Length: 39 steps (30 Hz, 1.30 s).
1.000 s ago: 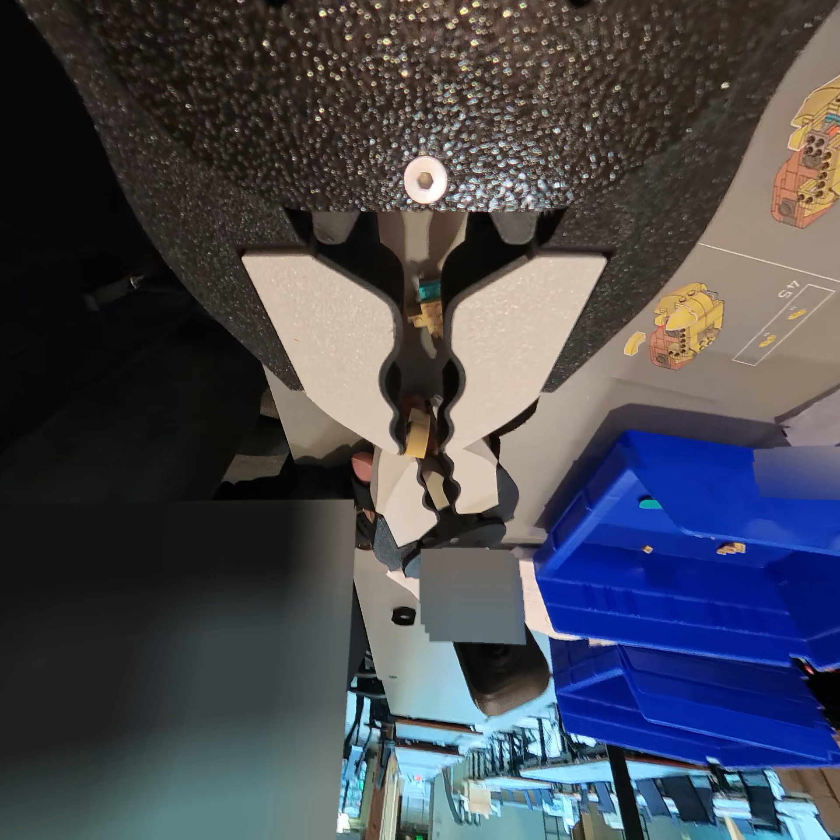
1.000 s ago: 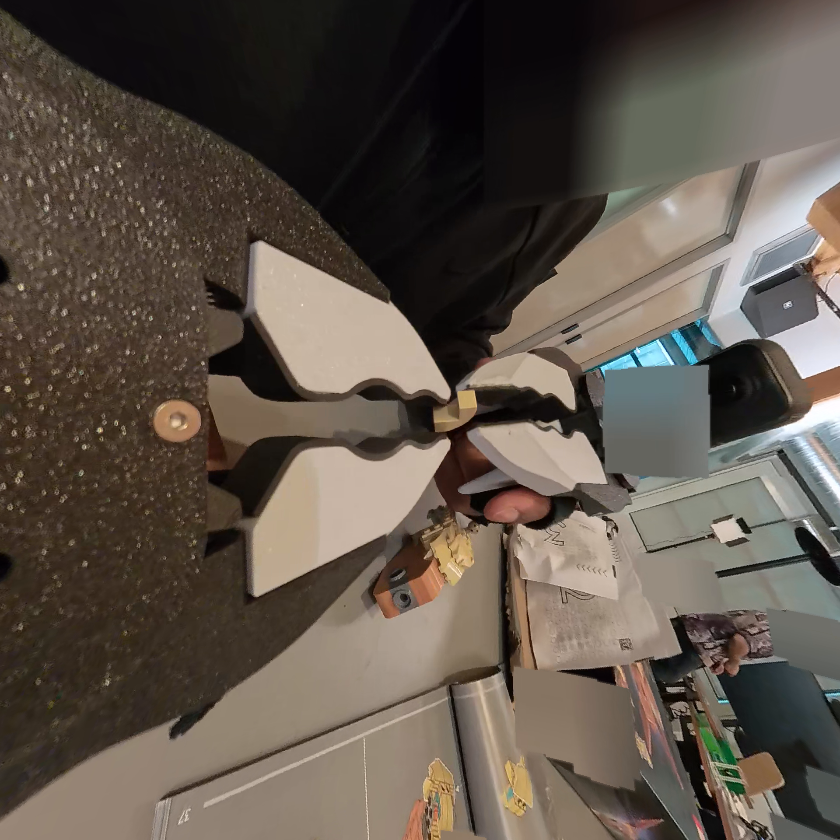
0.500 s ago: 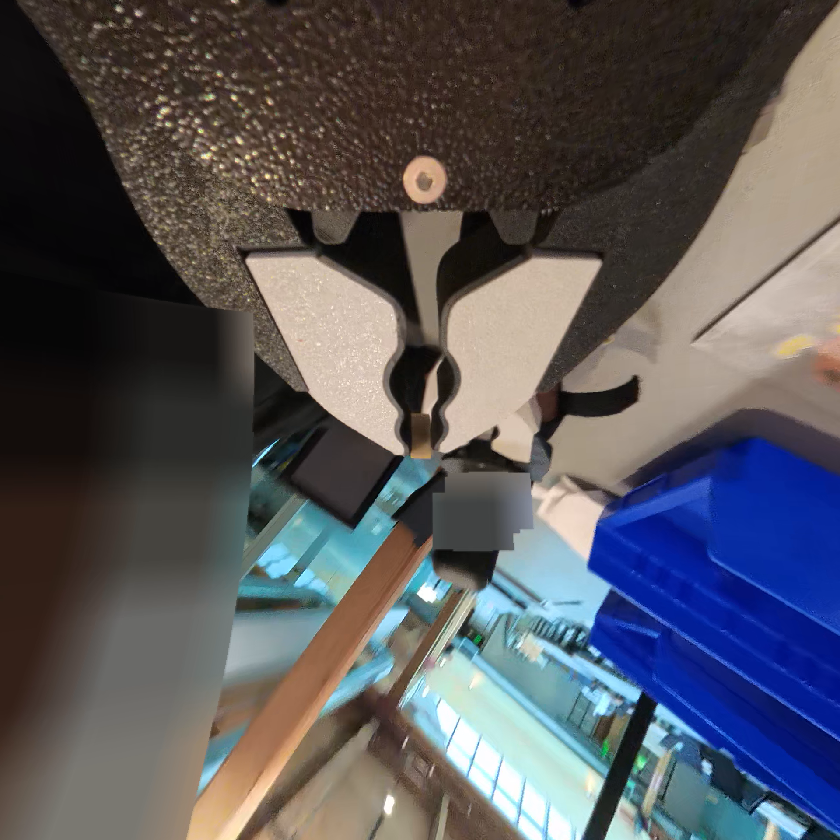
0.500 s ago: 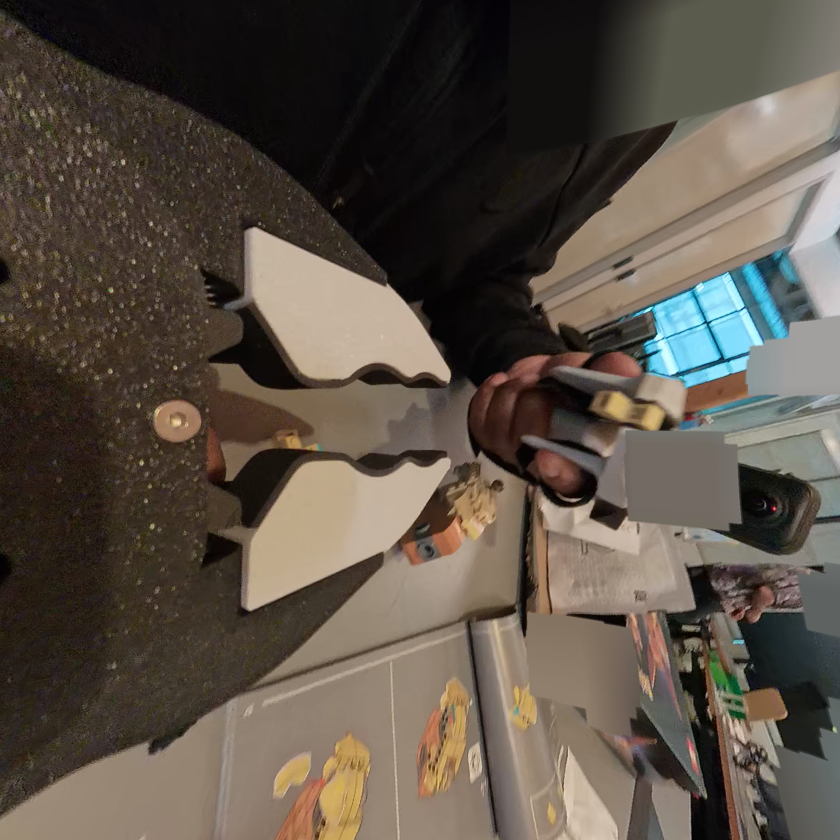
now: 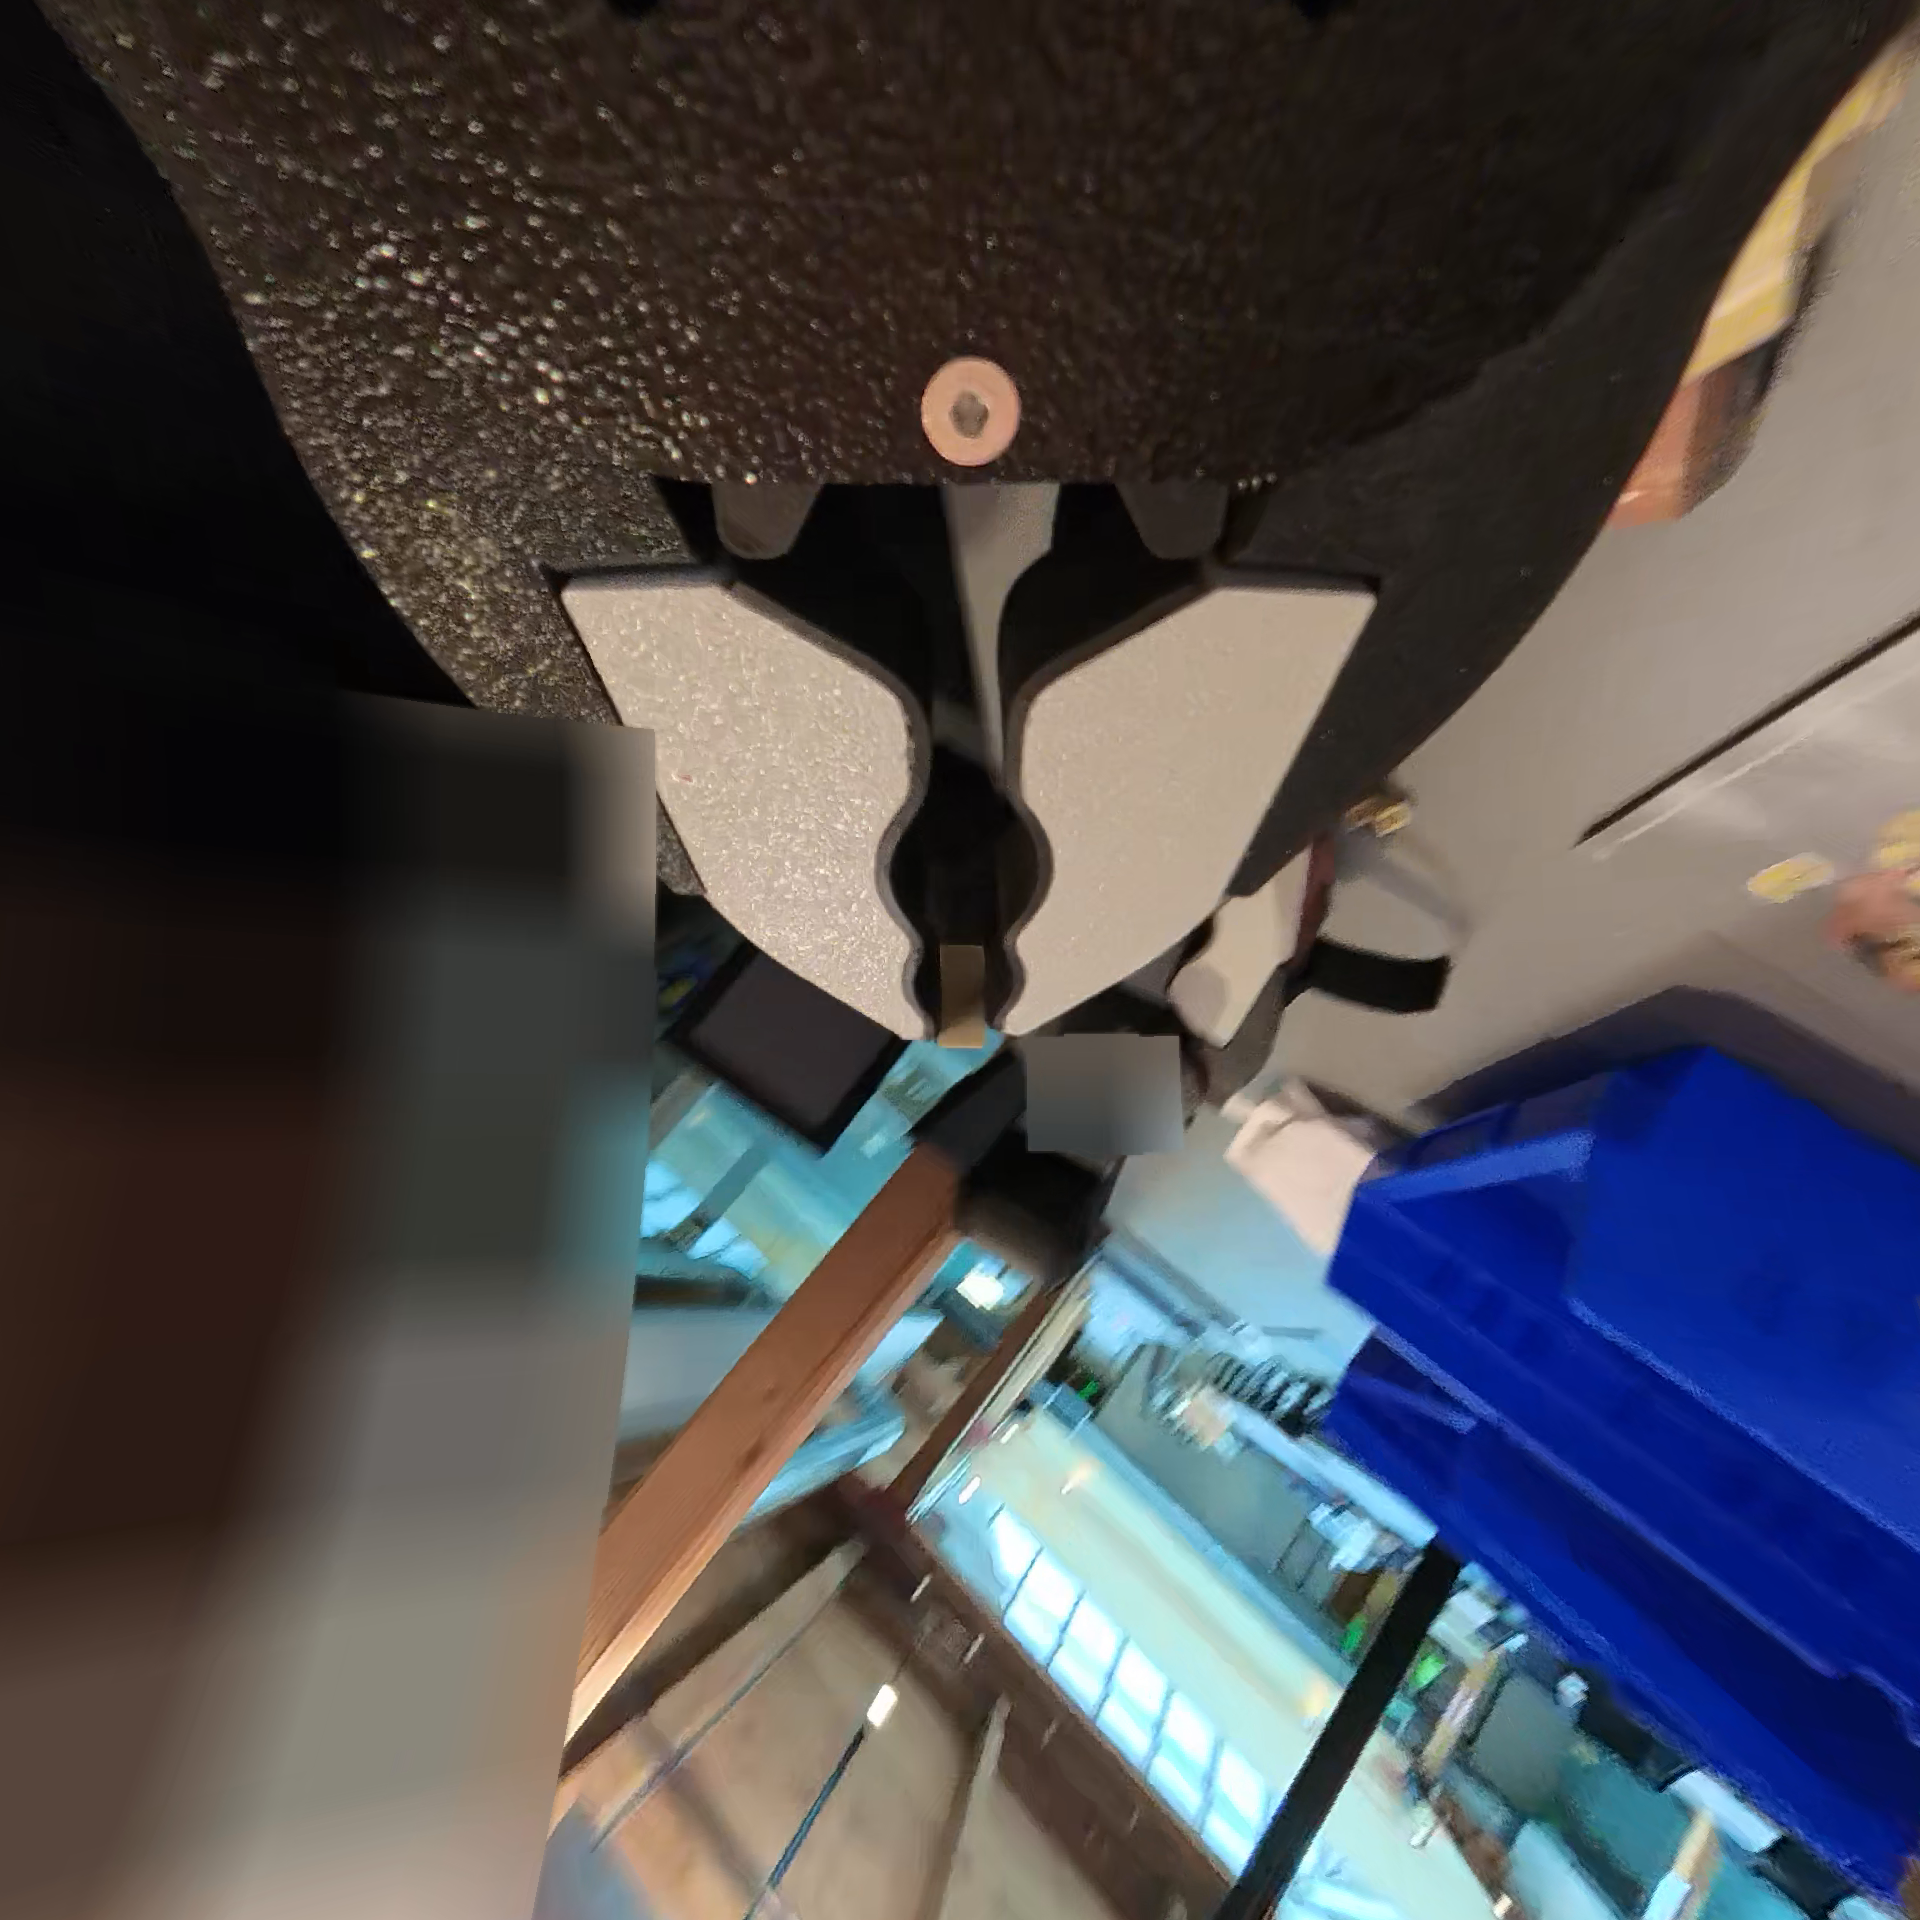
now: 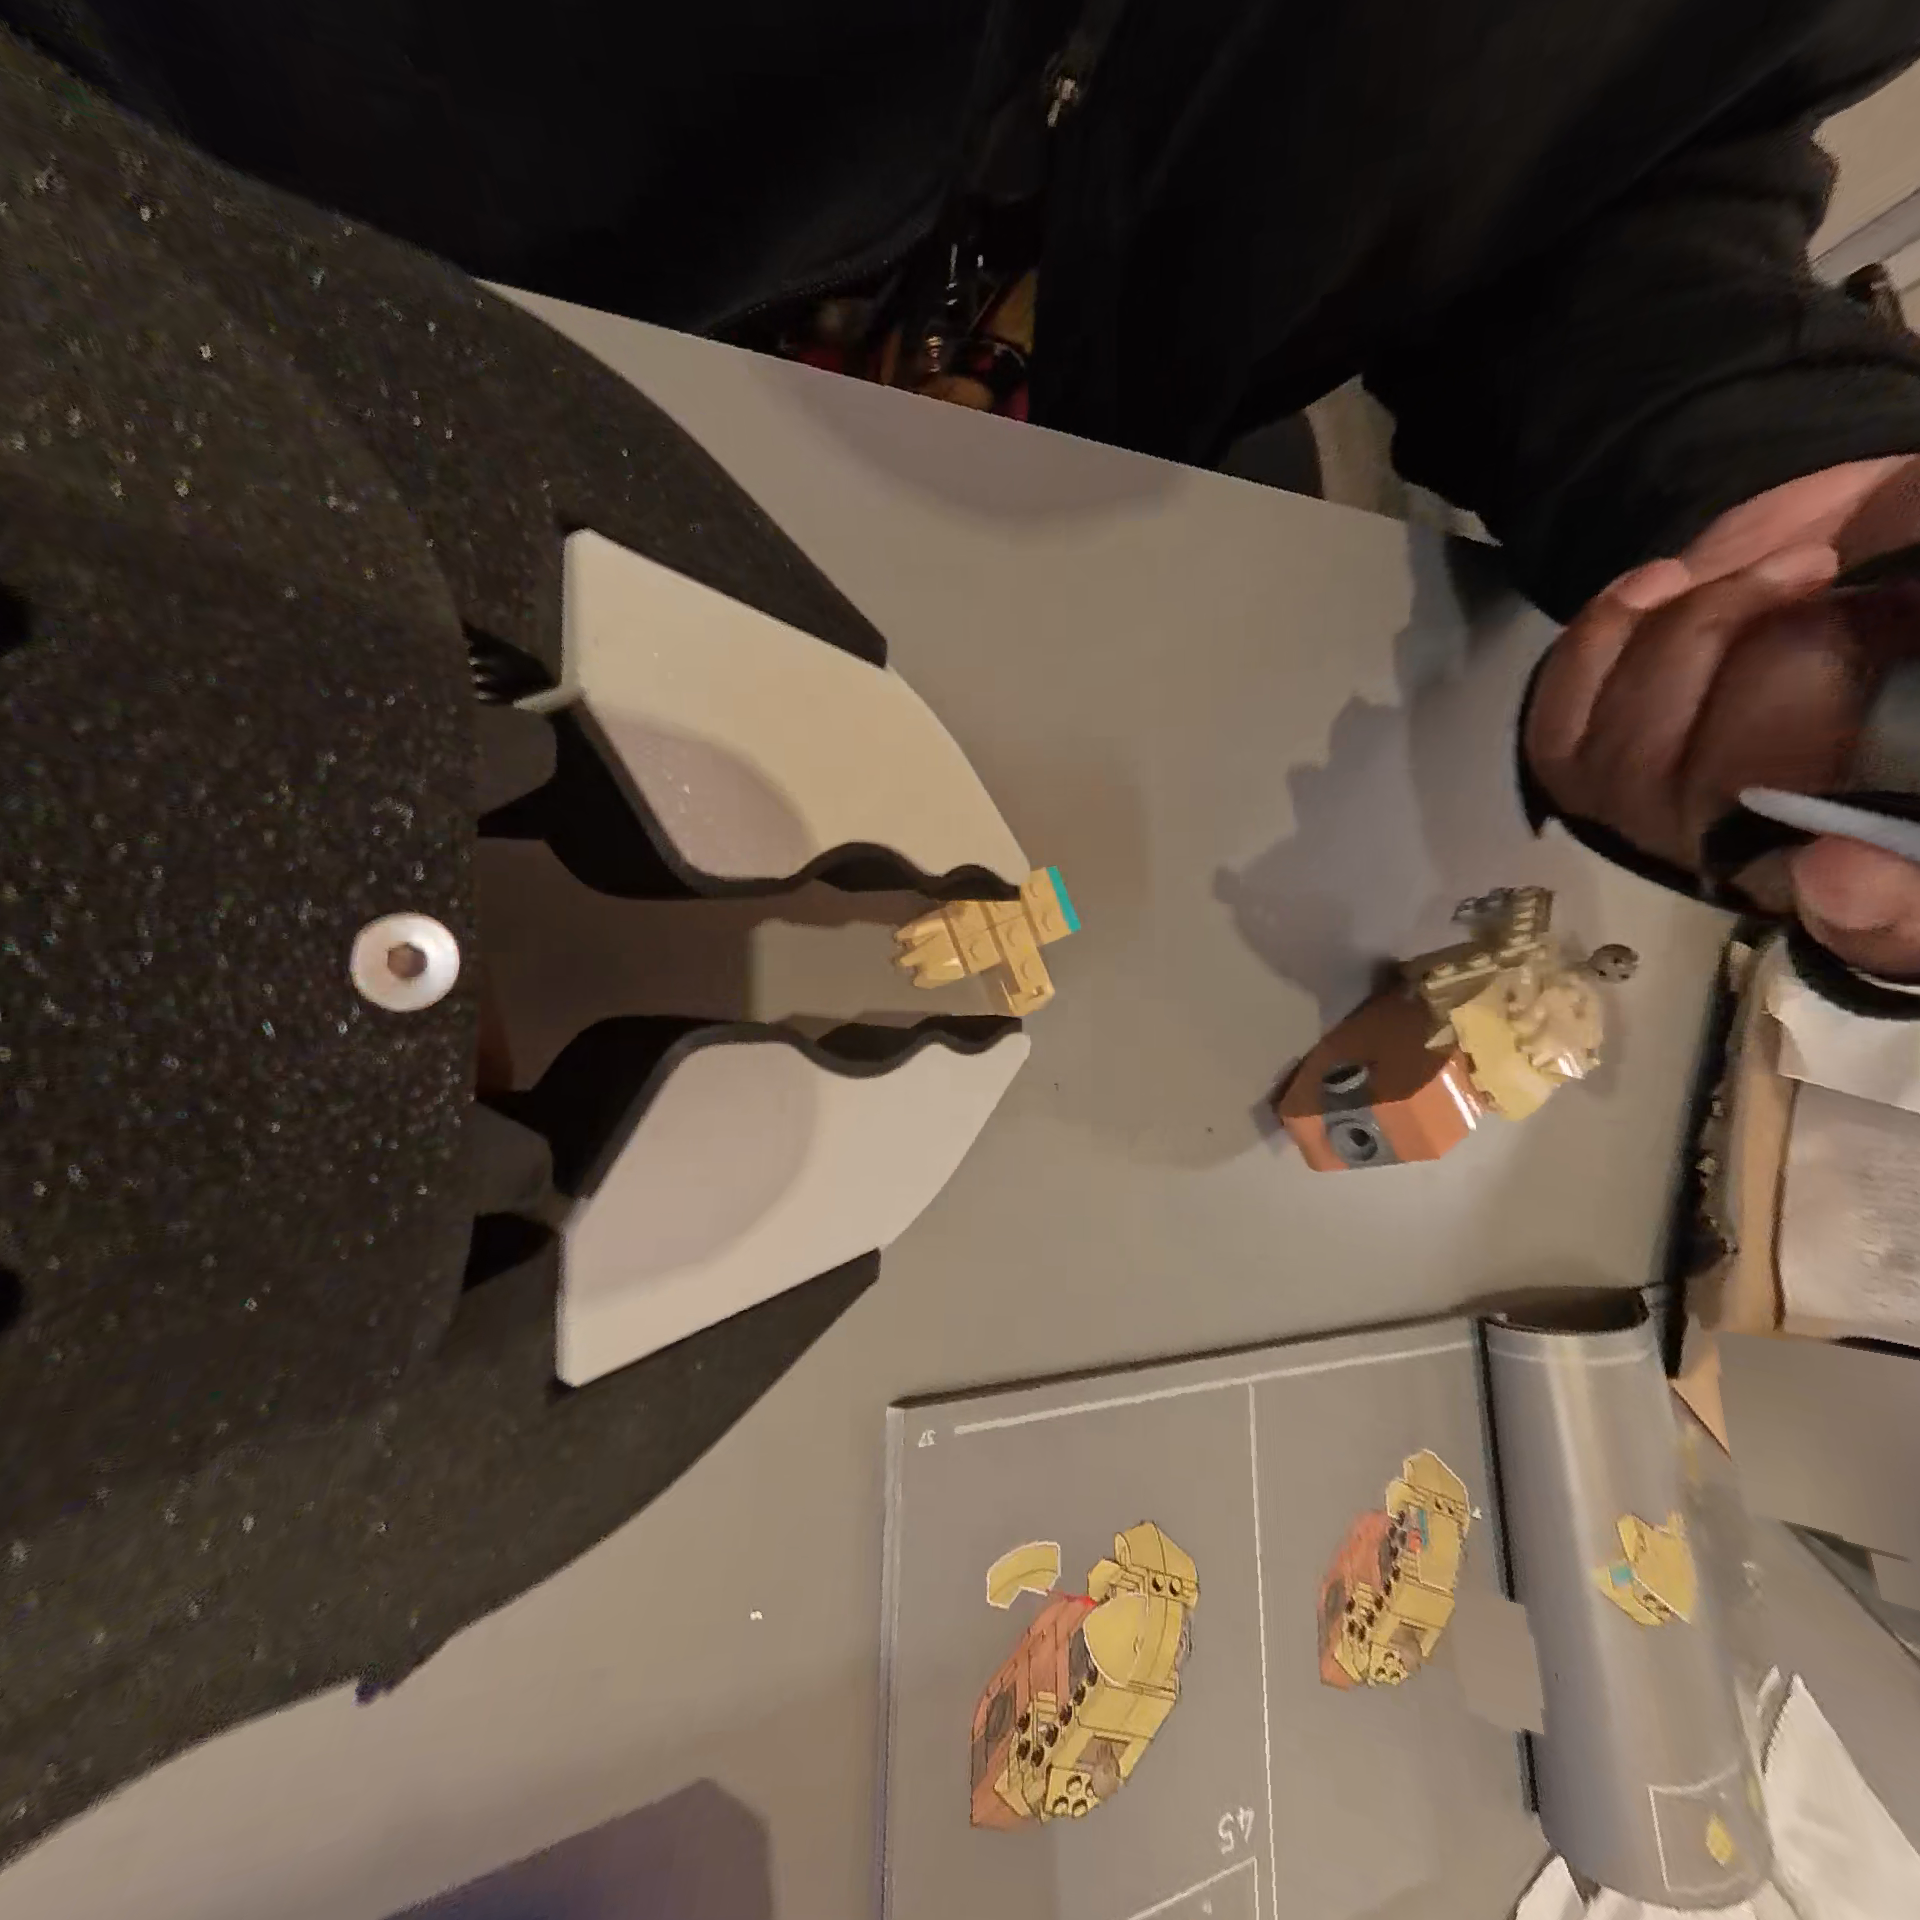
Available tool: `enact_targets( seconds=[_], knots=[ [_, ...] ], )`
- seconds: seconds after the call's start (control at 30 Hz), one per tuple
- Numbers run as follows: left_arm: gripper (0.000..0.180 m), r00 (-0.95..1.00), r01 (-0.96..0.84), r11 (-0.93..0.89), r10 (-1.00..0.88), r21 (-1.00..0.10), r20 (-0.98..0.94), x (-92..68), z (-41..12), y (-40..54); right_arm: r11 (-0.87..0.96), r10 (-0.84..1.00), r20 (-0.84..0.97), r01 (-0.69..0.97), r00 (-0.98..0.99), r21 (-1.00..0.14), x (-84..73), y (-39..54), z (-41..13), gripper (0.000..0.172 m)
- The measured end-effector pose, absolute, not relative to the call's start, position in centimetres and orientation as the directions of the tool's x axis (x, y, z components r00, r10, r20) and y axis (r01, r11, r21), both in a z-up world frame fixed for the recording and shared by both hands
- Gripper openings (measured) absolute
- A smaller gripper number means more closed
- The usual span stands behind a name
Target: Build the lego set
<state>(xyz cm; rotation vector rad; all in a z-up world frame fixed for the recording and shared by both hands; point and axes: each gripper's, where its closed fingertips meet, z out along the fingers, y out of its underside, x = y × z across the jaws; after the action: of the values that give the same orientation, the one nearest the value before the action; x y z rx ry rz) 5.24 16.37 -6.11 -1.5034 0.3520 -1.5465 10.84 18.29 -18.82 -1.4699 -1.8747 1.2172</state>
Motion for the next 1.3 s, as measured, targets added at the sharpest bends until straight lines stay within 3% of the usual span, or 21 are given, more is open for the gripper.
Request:
enact_targets(
  seconds=[0.03, 0.17, 0.37, 0.5, 0.8, 1.3],
  knots=[
    [0.007, 0.253, 0.330, -0.520, -0.755, -0.788, 0.604, 5.6, -7.1, 16.2, 0.049, 0.933, -0.154, 0.537, -0.325, -0.842, 11.0, 18.2, -19.1, 0.021],
    [0.007, 0.546, -0.037, -0.466, -0.750, -0.884, 0.373, 6.6, -11.7, 15.3, 0.102, 0.928, -0.124, 0.557, -0.353, -0.824, 11.0, 17.7, -19.7, 0.023],
    [0.008, 0.623, -0.263, -0.479, -0.747, -0.838, 0.231, 7.3, -15.7, 14.3, 0.207, 0.927, -0.058, 0.633, -0.371, -0.746, 10.8, 17.3, -21.6, 0.023],
    [0.008, 0.633, -0.309, -0.497, -0.744, -0.811, 0.215, 7.6, -17.3, 14.2, 0.280, 0.920, -0.006, 0.671, -0.391, -0.686, 10.7, 17.1, -22.8, 0.024],
    [0.008, 0.645, -0.401, -0.509, -0.747, -0.762, 0.160, 7.5, -19.4, 14.4, 0.294, 0.918, 0.008, 0.667, -0.396, -0.685, 10.4, 17.0, -22.9, 0.017],
    [0.008, 0.605, -0.446, -0.491, -0.782, -0.748, 0.153, 8.0, -19.4, 15.6, 0.273, 0.913, 0.026, 0.564, -0.406, -0.779, 9.9, 16.3, -21.0, 0.017]
  ],
)
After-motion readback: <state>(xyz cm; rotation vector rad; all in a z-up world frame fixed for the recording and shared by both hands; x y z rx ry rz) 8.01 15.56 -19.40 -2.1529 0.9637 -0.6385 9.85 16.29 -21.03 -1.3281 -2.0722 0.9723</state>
